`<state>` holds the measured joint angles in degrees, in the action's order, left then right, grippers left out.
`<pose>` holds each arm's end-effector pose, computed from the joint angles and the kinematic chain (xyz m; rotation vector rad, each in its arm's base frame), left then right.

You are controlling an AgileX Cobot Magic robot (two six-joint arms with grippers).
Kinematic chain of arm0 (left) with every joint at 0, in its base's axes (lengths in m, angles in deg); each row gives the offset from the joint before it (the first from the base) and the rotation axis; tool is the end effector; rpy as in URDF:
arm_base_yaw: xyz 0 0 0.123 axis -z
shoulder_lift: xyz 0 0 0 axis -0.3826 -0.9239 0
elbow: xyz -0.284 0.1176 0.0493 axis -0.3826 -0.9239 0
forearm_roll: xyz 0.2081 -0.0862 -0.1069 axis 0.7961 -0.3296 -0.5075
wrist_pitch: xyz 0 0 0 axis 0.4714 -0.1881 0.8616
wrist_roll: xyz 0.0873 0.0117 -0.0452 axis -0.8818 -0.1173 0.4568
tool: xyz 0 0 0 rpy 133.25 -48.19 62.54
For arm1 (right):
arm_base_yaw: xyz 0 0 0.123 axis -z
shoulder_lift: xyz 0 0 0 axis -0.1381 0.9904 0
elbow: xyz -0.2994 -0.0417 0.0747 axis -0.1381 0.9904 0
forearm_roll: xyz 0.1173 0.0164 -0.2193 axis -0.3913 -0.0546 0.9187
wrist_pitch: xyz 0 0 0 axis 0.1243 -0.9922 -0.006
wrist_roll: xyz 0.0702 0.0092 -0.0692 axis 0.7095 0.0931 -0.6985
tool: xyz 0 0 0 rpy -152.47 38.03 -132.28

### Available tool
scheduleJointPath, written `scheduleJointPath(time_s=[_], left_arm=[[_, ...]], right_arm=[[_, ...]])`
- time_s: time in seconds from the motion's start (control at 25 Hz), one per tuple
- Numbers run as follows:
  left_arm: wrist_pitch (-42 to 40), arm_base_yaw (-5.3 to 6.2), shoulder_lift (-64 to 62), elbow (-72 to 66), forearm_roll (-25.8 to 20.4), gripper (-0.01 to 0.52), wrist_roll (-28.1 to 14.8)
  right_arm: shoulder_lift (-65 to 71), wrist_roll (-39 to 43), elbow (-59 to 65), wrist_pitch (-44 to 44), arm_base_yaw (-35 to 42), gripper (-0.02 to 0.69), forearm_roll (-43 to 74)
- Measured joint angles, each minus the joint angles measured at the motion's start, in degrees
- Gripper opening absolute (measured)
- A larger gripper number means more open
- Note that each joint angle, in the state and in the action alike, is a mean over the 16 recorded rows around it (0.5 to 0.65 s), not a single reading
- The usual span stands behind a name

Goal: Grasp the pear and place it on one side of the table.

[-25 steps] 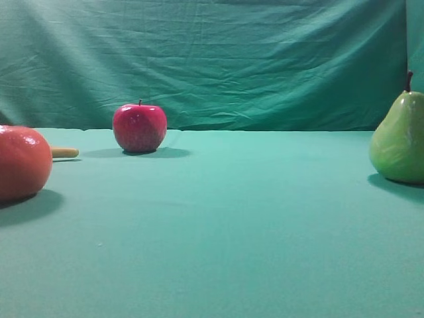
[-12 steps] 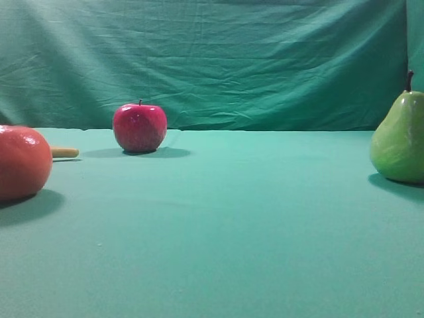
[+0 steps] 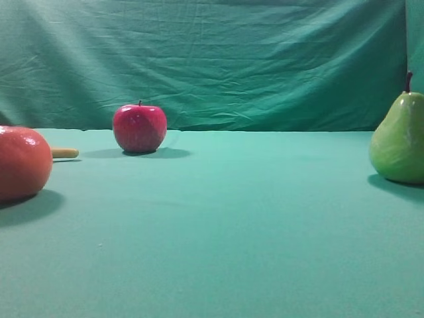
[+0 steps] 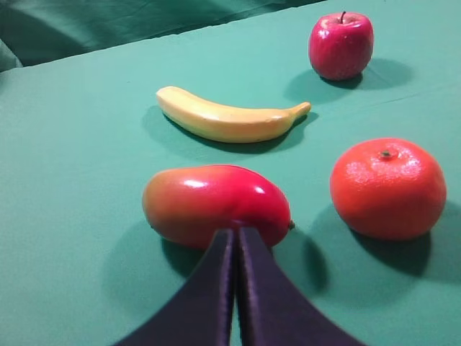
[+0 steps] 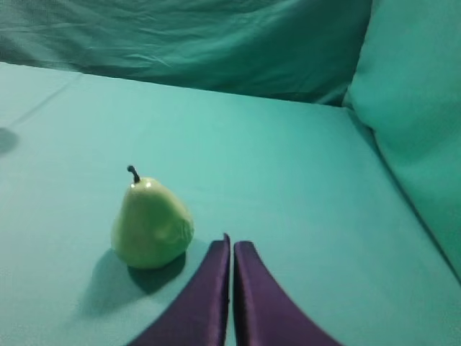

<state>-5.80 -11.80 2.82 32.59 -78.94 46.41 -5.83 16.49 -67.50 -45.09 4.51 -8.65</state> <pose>0.0319 0.0006 0.1741 0.2234 1.8259 0.0044 0.0304 0.0082 0.1902 -0.1927 1.8357 0.0303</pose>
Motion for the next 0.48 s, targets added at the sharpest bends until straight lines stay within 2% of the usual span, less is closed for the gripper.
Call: scheduleJointPath(time_s=[0.48], left_arm=[[0.00,0.00,0.00,0.00,0.00,0.000,0.00]], right_arm=[[-1.51,0.77,4.04,0.29,0.82,0.000,1.26]])
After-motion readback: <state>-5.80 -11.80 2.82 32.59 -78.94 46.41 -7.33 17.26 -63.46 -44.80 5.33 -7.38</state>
